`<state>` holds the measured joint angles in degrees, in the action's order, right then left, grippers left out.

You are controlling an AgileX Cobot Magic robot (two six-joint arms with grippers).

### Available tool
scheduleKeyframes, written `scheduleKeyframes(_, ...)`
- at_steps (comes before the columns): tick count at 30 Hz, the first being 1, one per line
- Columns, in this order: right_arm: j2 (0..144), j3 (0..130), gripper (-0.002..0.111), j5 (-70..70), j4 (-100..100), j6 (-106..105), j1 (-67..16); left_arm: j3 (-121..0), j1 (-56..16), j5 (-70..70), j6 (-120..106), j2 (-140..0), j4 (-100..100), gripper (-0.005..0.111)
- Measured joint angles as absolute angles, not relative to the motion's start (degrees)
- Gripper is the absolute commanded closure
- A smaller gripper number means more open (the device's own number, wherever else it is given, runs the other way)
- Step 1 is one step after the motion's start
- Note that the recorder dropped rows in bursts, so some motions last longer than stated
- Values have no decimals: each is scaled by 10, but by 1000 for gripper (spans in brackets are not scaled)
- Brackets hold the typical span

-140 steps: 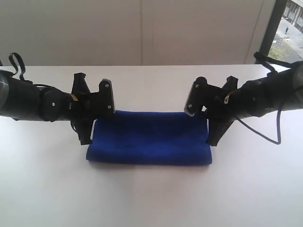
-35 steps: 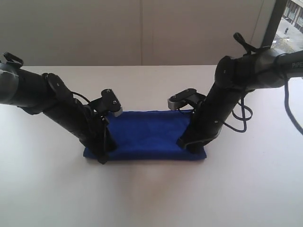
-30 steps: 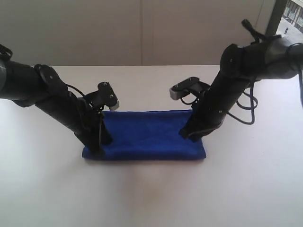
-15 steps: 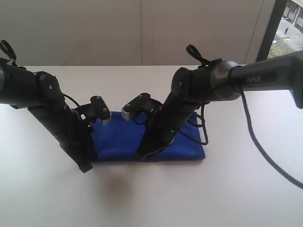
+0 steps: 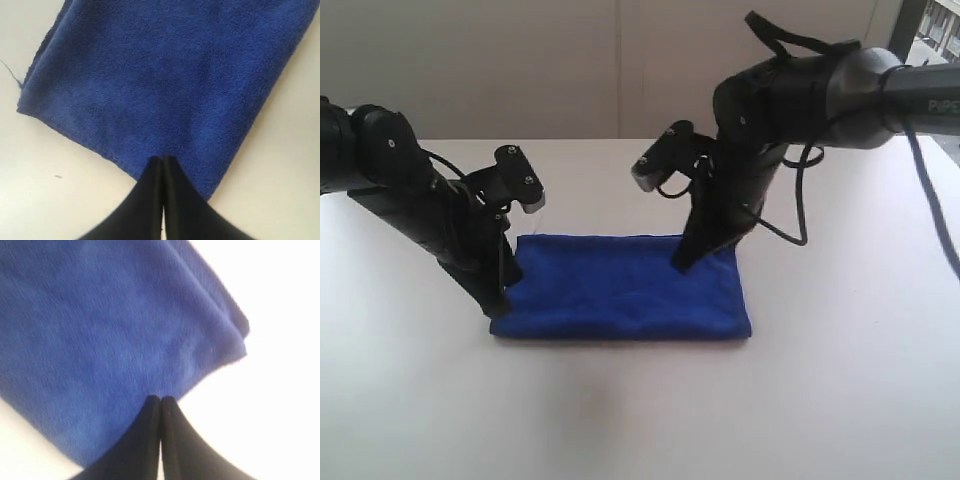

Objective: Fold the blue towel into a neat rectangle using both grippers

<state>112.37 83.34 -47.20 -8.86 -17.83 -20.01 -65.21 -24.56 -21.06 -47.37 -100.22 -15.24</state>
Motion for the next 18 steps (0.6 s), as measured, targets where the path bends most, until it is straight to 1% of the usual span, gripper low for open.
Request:
scheduleKeyframes(2, 1124, 803, 108, -484, -68, -186, -192, -652, -246, -207, -471, -1011, -152, 107)
scheduleKeyframes(7, 1153, 734, 108, -437, -39, -186, -192, -652, -246, -203, -469, -1039, -152, 107)
scheduleKeyframes(18, 1156, 730, 108, -429, -51, -187, -192, -652, -246, -199, -468, -1039, -152, 107)
